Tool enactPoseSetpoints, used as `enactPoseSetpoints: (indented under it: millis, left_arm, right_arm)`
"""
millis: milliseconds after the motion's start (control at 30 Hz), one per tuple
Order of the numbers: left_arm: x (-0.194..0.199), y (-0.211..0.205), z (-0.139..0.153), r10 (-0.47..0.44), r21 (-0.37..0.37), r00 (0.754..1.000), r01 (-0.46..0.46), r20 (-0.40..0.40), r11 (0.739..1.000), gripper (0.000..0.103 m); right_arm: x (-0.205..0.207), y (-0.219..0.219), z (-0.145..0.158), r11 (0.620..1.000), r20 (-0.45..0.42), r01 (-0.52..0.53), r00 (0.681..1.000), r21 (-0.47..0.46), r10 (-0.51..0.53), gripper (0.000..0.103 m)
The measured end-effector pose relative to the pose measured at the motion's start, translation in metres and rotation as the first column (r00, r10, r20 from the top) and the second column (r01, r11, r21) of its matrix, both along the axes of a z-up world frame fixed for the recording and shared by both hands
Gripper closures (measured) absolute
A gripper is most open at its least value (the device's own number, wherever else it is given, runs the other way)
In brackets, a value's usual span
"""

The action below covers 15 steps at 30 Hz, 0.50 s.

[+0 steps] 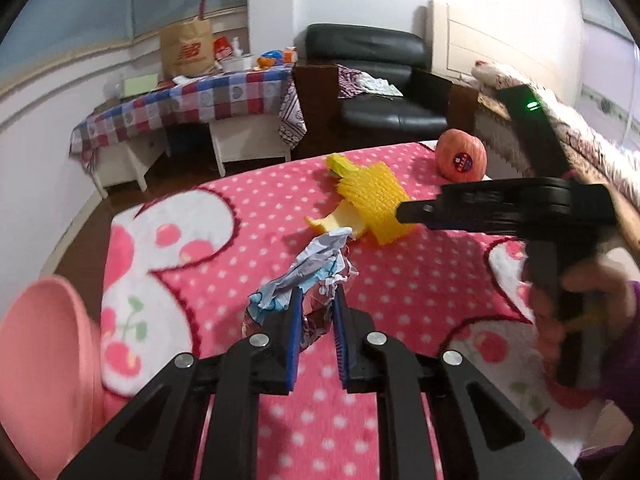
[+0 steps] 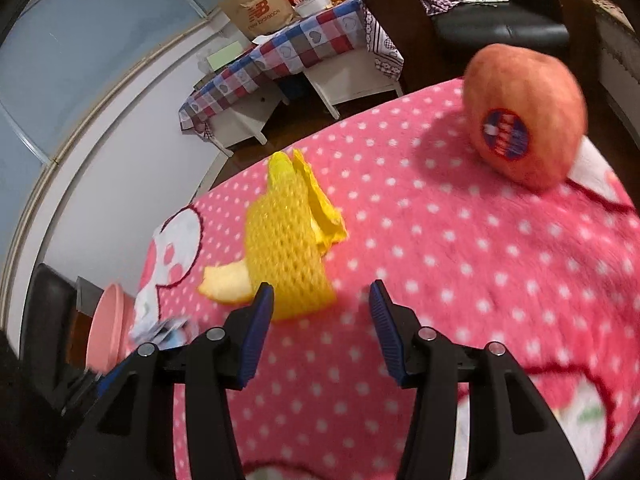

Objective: Collect trash
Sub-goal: 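Grasp the yellow mesh sleeve with the right tool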

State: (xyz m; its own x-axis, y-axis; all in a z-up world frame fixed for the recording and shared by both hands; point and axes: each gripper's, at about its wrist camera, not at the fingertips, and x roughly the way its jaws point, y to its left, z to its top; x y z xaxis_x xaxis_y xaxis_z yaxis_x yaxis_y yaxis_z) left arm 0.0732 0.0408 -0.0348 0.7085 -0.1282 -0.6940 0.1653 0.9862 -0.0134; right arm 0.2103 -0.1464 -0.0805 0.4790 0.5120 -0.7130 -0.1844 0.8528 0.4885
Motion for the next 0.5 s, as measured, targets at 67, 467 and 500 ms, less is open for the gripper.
enactPoseSetpoints:
  millis: [67,467,500]
  left_arm:
    - [-0.006,0.007,0.000,0.021,-0.037,1.000,-0.021,-0.011,0.999,0.089]
    - [-0.026,0.026,0.003,0.105,-0.100,0.994,-0.106,-0.012,0.989,0.089]
    - [-0.027,0.026,0.003,0.111,-0.100,0.994,-0.111,-0.010,0.989,0.089]
  right_arm:
    - [0.005,0.005,0.000,1.000,0.040,-0.006,0.999,-0.029,0.007,0.052]
    - [-0.005,0.015,0.002,0.997,0.100,-0.069,0.992,-0.029,0.072,0.088]
    - [-0.009,0.014,0.004,0.997,0.102,-0.069,0.992,-0.028,0.072,0.091]
